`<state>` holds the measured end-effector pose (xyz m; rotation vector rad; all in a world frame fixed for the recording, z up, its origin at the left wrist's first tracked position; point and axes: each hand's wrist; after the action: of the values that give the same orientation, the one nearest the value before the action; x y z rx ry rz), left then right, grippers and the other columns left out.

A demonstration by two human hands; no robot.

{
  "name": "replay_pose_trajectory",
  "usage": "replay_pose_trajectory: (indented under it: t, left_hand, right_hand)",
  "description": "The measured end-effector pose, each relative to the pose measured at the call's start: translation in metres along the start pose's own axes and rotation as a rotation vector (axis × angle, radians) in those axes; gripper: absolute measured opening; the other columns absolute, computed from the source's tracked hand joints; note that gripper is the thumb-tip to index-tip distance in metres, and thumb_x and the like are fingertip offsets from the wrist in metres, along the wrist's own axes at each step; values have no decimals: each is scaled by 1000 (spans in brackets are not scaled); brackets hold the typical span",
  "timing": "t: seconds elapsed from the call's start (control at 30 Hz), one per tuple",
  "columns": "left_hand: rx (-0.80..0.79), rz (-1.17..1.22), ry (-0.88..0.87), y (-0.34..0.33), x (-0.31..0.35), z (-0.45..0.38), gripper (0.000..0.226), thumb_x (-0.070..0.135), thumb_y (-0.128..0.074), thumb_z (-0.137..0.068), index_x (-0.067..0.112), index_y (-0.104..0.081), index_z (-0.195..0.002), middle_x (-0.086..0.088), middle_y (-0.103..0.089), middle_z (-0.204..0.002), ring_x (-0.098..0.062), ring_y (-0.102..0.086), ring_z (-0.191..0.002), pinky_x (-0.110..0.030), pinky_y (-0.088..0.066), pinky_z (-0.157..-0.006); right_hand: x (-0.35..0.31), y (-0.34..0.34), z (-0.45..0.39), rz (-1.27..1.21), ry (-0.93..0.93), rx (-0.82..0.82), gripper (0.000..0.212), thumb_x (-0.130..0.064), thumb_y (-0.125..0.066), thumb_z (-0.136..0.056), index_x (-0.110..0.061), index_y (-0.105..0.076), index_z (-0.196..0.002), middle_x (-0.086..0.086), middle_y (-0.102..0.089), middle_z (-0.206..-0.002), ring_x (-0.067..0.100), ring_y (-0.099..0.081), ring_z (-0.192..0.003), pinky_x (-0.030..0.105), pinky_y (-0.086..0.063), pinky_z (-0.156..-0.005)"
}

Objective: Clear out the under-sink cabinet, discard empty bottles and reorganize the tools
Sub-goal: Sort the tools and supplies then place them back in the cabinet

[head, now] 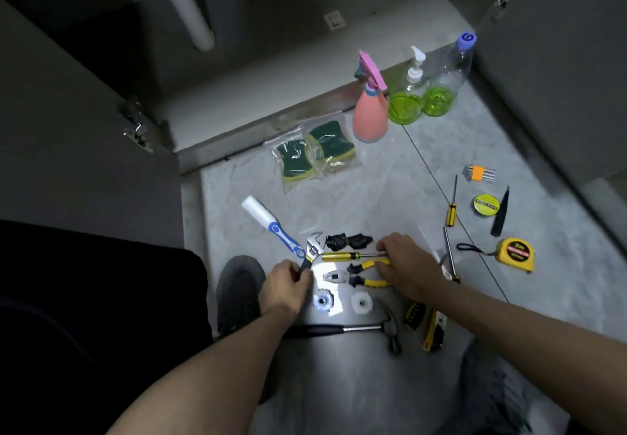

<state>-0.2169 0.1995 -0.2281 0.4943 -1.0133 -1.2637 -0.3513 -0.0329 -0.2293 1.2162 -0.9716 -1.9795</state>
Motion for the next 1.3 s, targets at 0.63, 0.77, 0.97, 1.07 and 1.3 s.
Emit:
replay_pose_trajectory:
  t: [0.63, 0.77, 0.97, 1.07, 1.3]
  left_hand:
    - [-216, -105, -233, -24, 9, 37, 36, 38, -73, -81, 27, -62, -113, 2, -57, -121, -21, -60, -107, -32, -48, -92]
    - [-192, 4, -147, -22, 4, 46, 60, 49, -81, -71, 24, -53, -117, 3, -57, -116, -20, -60, -105, -36, -50, -93]
    - [-158, -87, -107, -29, -23, 71, 49, 39, -87, -64, 18, -55, -93, -4, -61, -100, -25, -57, -101, -39, -50, -89]
    - [-166, -355, -222, -35, -30, 80, 29, 20, -68, -80, 19, -60, -108, -6, -54, -120, -26, -46, -120, -32, -43, -98]
    - [-399, -469, -373, -23, -25, 88, 23, 38, -62, -83, 22, -64, -100, -2, -56, -114, -25, -57, -110, -31, -48, -86]
  right_hand:
    - [-2, -10, 29, 369, 50, -155, 64, -50, -69, -78, -13, -50, -127, 8, -46, -122, 28, -50, -102, 34, -36, -55]
    - [11, -2, 40, 300, -40, -256, 62, -58, -68, -71, -13, -53, -110, 5, -51, -111, 25, -53, -89, 34, -38, -63]
    - [19, 14, 60, 280, -172, -385, 58, -53, -75, -65, -20, -41, -98, 1, -42, -98, 22, -49, -79, 34, -42, -63]
    - [23, 16, 70, 294, -197, -380, 58, -51, -75, -64, -19, -43, -99, 3, -47, -102, 23, -50, -82, 34, -45, -65]
    - [32, 13, 85, 265, -228, -336, 65, -57, -77, -60, -21, -42, -101, 3, -50, -106, 20, -49, -82, 31, -41, -64]
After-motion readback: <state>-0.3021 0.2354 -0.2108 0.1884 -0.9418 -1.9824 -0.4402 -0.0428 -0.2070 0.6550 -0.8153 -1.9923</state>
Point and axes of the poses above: each hand's wrist, its own z-axis away from the middle knuckle, its own y-axis out of the back of the hand, x = y × z
